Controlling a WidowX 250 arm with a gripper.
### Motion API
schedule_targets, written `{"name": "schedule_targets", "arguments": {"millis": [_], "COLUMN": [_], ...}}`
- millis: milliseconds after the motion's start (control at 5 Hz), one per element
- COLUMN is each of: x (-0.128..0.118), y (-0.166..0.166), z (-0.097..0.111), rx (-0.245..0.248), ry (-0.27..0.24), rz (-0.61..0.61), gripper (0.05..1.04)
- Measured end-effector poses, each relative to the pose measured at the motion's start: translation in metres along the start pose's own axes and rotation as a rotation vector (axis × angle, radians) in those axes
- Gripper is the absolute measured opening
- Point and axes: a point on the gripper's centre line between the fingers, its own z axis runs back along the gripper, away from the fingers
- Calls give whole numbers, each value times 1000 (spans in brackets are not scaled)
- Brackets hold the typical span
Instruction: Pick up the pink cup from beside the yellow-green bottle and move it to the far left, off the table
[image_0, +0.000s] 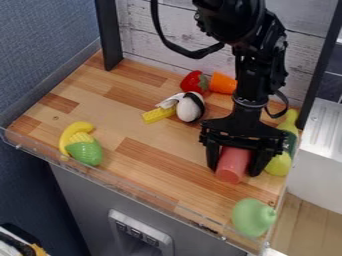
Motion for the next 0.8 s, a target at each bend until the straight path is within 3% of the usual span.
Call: {"name": "schedule_targets", "arguments": {"millis": [200,600,800], "x": [4,9,7], "y": [-3,-2,0], "z": [1,1,8], "rx": [-6,-5,17], "ry": [-9,-13,29], "rz": [4,-136,-308], "gripper": [764,757,757]}}
